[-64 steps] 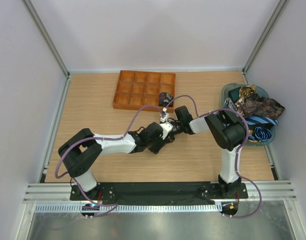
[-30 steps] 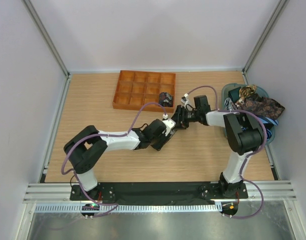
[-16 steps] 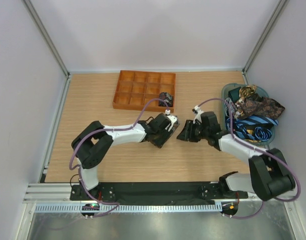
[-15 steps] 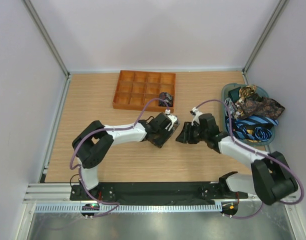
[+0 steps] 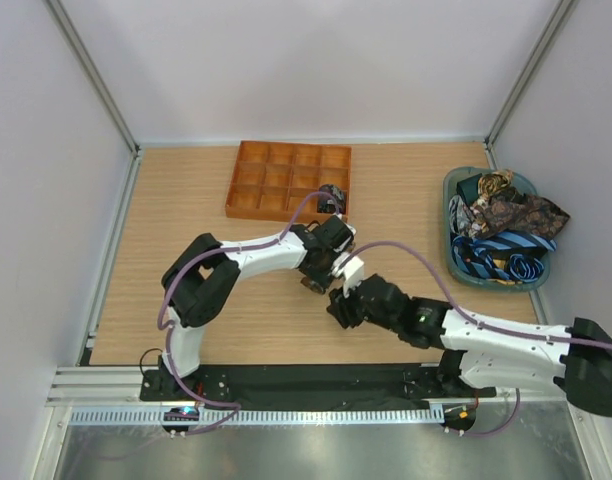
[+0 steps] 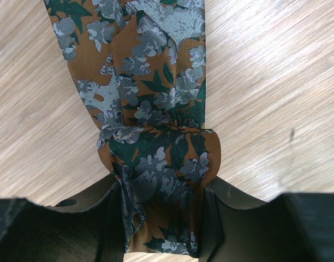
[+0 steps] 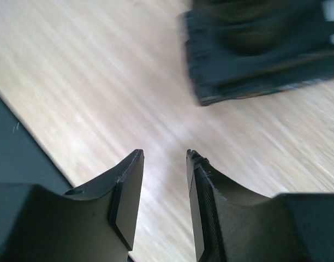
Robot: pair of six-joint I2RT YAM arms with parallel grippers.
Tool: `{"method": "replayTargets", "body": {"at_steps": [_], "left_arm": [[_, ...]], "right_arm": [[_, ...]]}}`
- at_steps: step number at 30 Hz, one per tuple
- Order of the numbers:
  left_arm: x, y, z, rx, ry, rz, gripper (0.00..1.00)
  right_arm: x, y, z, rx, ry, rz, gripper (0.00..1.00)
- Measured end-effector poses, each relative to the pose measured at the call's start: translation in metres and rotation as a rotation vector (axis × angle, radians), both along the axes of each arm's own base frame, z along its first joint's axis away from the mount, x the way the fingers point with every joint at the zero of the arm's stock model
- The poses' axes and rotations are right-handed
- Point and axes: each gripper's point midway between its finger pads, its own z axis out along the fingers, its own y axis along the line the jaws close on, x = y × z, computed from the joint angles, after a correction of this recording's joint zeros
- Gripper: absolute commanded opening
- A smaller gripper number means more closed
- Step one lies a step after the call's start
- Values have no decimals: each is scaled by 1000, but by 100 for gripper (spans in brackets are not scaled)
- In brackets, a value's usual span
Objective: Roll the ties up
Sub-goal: Roll the tie
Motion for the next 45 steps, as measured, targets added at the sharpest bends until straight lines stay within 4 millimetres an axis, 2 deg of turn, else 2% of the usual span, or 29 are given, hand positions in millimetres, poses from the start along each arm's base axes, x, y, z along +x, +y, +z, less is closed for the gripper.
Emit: {"method": "replayTargets", "body": {"at_steps": [2,5,8,11,16,20,23,28,35,41,45], "left_arm": [[-1,2,0,7,11,10,0],[-5,6,0,26,40,21,0],[-7,8,0,37,60,36,0],[-11,12,-1,45,85,41,0],[-16,16,-1,55,113,51,0],[-19,18,-1,52,130,60,0],[-22,19,-1,50,149,61,0],[-26,21,-1,45,175,63,2],[-33,24,0,34,238,85,2],[-40,28,0,38,279,94,2],[-41,29,1,30,296,102,2]], "right_arm": [[-20,14,-6,-73,-54,89,45],[-40,32,-11,-175,-140,184,46],[-51,49,-12,-287,-239,242,48],[-53,63,-17,-403,-320,270,50],[-39,79,-34,-658,-440,257,55],[-25,86,-45,-839,-508,247,68],[-17,88,-47,-941,-551,243,73],[-8,91,-50,-1059,-609,240,75],[10,87,-65,-1196,-644,221,75],[29,86,-64,-1276,-673,157,76],[34,87,-64,-1302,-683,136,76]]}}
